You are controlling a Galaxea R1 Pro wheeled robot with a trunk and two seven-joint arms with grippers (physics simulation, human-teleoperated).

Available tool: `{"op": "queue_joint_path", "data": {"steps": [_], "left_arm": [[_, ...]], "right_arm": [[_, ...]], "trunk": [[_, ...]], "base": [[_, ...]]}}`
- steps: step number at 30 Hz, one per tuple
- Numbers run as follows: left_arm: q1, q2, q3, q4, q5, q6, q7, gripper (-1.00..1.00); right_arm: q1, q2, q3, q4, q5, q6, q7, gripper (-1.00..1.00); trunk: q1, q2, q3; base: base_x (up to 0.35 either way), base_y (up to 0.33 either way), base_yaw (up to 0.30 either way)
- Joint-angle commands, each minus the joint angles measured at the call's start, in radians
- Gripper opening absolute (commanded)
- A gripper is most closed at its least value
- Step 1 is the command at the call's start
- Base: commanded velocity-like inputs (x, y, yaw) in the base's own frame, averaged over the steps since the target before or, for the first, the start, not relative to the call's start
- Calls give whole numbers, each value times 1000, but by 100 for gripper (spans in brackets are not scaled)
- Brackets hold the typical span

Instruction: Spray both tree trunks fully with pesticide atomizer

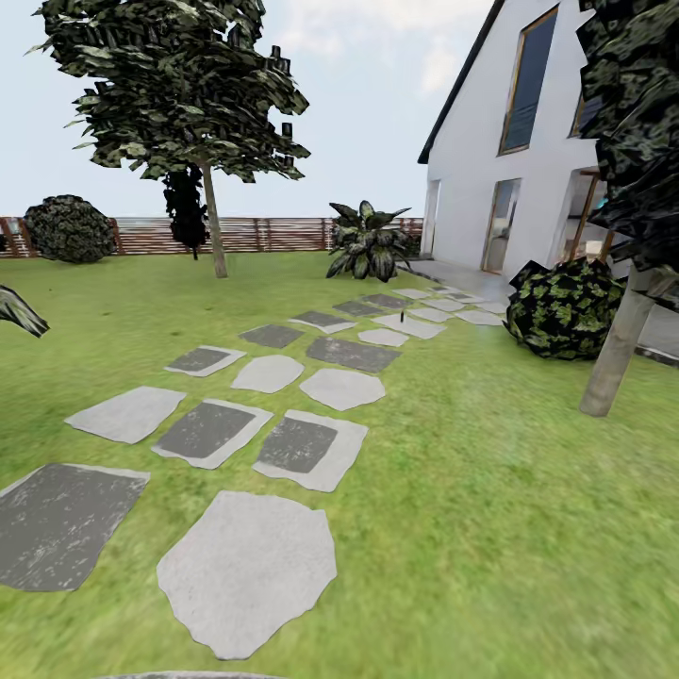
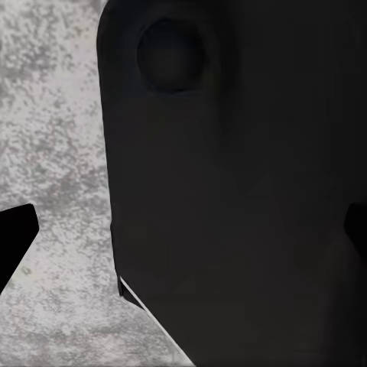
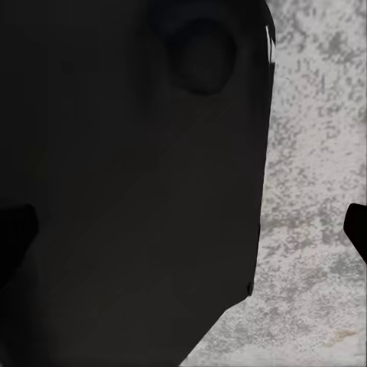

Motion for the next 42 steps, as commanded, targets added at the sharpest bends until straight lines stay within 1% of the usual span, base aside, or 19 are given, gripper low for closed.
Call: {"op": "queue_joint_path", "data": {"steps": [1,3,6,10,15,22,25,28,29,30,32,35,37,39,41,42], "left_arm": [[0,0,0,0,0,0,0,100],[0,-1,-2,-11,-5,-9,0,100],[1,-2,4,-14,-1,-10,0,100],[1,-2,8,-13,2,-11,1,100],[1,-2,7,-12,4,-9,2,100],[1,-7,3,-15,5,-8,-8,100],[-1,-10,2,-29,5,-7,-10,100],[-4,-7,2,-45,5,-6,-10,100],[-5,-6,2,-87,5,-5,-11,100],[-6,-5,2,-104,4,-5,-11,100],[-8,-4,1,-128,4,-4,-10,100],[-11,0,1,-168,3,-3,-5,100],[-15,1,1,-179,3,-2,-6,100],[-31,1,2,-189,3,-2,-7,100],[-60,1,2,-198,3,-3,-8,100],[-70,0,2,-202,3,-4,-9,100]], "right_arm": [[0,0,0,0,0,0,0,100],[-12,11,0,-12,1,-4,-1,100],[-18,27,0,-23,1,-4,-1,100],[-21,37,-1,-28,1,-4,-1,100],[-22,41,1,-29,2,-5,-1,100],[-22,34,-4,-30,2,-10,-4,100],[-22,32,-4,-39,1,-10,-4,100],[-22,31,-5,-56,1,-10,-5,100],[-22,31,-5,-84,1,-9,-5,100],[-22,31,-5,-98,1,-9,-4,100],[-22,31,-5,-123,1,-9,-4,100],[-22,29,-4,-198,3,-10,-5,100],[-22,26,-3,-243,3,-9,-5,100],[-22,11,-4,-309,4,-9,-5,100],[-22,-14,-4,-392,4,-10,-6,100],[-23,-20,-4,-423,4,-10,-6,100]], "trunk": [[0,0,0],[0,0,0],[0,0,0],[0,0,0],[0,0,0],[0,0,0],[0,0,0],[0,0,0],[0,0,0],[0,0,0],[0,0,0],[0,0,0],[0,0,0],[0,0,0],[0,0,0],[0,0,0]], "base": [[0,0,0],[0,0,0],[0,0,0],[0,0,0],[0,0,0],[0,0,0],[0,0,0],[0,0,0],[0,0,0],[0,0,0],[0,0,0],[0,0,0],[0,0,0],[0,0,0],[0,0,0],[0,0,0]]}}
